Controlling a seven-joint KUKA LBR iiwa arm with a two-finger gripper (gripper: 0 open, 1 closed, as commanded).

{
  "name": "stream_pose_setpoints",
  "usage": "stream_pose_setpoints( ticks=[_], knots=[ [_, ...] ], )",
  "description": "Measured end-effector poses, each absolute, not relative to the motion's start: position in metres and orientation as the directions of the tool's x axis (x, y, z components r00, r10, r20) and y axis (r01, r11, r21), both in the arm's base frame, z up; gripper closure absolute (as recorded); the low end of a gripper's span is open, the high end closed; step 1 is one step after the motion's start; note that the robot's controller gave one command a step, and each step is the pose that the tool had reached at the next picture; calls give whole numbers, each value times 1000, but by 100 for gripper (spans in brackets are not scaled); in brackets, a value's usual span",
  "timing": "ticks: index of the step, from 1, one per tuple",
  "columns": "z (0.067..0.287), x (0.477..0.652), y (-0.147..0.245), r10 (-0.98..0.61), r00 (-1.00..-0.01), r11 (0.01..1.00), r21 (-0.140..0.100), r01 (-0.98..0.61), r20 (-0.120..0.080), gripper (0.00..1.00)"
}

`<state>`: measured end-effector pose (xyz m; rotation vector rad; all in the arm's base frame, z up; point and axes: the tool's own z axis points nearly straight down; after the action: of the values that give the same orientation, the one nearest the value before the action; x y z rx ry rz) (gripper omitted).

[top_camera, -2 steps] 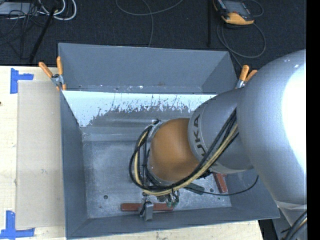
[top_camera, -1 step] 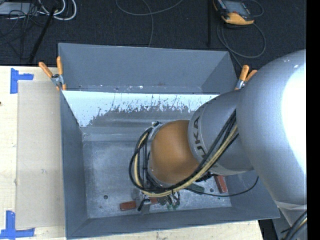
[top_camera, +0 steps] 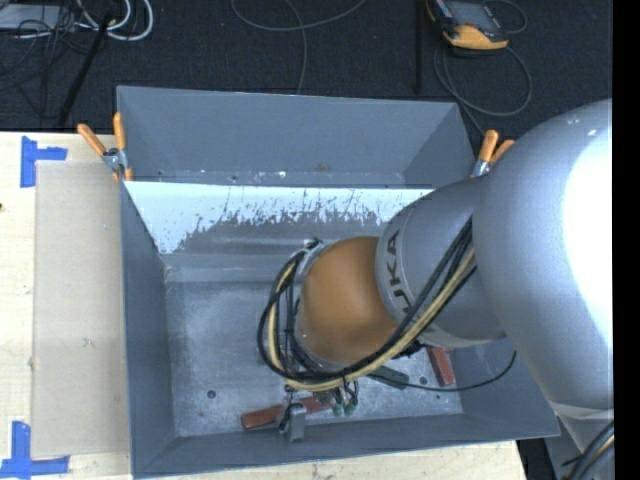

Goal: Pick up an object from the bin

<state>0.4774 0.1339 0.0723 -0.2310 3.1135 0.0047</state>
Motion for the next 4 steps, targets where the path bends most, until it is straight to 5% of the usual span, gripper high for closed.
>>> stream_pose_setpoints(
  ticks=[1,2,3,4],
  knots=[
    [71,480,137,-109,-994,994,0,-109,-7,0],
    [73,476,149,-152,-988,988,-1,-152,-22,0],
    [71,470,149,-152,-988,988,0,-152,-1,100],
    [71,486,174,-117,-993,993,0,-117,0,100]
  ],
)
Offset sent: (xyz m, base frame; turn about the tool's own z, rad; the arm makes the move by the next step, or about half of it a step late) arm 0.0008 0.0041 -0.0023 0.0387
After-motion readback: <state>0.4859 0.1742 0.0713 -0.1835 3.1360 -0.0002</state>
